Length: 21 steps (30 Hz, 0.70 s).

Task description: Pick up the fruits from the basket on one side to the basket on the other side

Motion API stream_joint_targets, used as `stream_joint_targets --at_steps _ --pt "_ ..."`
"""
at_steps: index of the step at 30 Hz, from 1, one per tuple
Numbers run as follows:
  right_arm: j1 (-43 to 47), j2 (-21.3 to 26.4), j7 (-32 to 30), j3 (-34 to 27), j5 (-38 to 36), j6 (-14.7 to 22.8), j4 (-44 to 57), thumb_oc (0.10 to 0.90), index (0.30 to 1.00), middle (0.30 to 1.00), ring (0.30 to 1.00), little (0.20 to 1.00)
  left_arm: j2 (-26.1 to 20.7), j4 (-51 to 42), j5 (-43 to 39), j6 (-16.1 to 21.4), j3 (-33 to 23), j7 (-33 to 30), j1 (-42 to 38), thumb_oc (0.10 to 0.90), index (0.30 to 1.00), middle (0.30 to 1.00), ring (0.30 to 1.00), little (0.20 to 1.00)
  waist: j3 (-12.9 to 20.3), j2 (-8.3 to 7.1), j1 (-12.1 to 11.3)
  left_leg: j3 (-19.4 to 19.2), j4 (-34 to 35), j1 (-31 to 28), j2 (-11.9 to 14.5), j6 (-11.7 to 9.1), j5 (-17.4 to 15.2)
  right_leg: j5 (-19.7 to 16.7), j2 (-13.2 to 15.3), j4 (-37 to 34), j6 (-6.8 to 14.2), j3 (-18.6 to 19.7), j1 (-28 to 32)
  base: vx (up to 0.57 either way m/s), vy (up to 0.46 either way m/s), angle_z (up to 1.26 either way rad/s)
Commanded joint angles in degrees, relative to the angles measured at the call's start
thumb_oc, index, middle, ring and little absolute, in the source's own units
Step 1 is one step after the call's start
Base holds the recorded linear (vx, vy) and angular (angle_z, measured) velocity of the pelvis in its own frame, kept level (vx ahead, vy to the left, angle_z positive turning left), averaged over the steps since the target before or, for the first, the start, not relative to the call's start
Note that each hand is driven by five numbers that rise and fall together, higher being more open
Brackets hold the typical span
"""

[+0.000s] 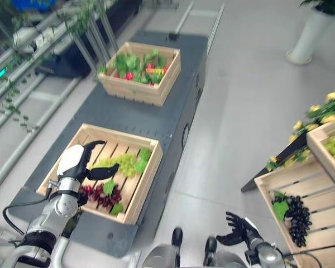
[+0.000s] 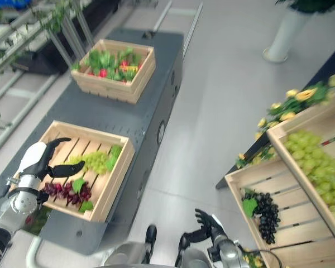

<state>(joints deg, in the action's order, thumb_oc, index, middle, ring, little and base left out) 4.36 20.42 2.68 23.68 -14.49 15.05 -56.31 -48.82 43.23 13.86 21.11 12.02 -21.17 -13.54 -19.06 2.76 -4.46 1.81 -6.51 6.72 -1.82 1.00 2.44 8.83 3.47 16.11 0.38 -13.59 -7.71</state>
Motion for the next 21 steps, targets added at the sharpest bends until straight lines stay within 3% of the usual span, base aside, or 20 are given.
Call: stream_joint_targets --at_steps 1,5,10,21 --pt "0.19 2.38 1.17 2.19 -3.57 3.68 7.63 0.8 0.9 0.9 0.9 0.9 -6.52 -2.22 1.02 0.48 -5.55 -7.8 -7.22 0.8 0.9 0.9 0.9 0.9 -0.66 -2.01 0.35 -4.93 -20.29 10.16 -2.0 1.34 -10.62 2.93 1.96 11.55 -2.53 -1.83 -4.45 -0.09 0.103 0.26" --pt "2.71 3.71 1.16 3.13 -4.61 3.98 8.2 0.8 0.9 0.9 0.9 0.9 -10.18 -3.62 1.98 -1.99 -2.31 -8.73 -13.25 0.8 0.9 0.9 0.9 0.9 -3.68 -2.37 -0.04 -6.7 -28.93 18.57 -1.43 1.76 -12.76 6.23 3.22 22.45 -3.32 -1.66 -12.54 -0.09 0.109 0.14" --pt "4.15 5.7 0.39 3.43 -6.06 2.49 11.91 0.8 0.9 0.9 0.9 0.9 -14.41 -6.04 1.61 -5.64 1.48 -8.61 -19.66 0.8 0.9 0.9 0.9 0.9 -6.21 -3.0 0.0 -6.82 -35.03 25.41 -1.17 2.01 -13.99 7.81 3.34 29.49 -3.55 -1.03 -19.73 -0.05 0.053 0.05" --pt "6.78 6.28 1.54 4.53 -8.21 4.41 11.82 0.8 0.9 0.9 0.9 0.9 -18.19 -4.21 6.41 -9.7 8.52 -9.3 -29.85 0.8 0.9 0.9 0.9 0.9 -10.43 -6.46 -0.59 -6.23 -37.97 32.22 0.0 1.51 -13.38 7.44 2.15 32.45 -3.14 -0.91 -25.77 -0.03 0.016 0.01"
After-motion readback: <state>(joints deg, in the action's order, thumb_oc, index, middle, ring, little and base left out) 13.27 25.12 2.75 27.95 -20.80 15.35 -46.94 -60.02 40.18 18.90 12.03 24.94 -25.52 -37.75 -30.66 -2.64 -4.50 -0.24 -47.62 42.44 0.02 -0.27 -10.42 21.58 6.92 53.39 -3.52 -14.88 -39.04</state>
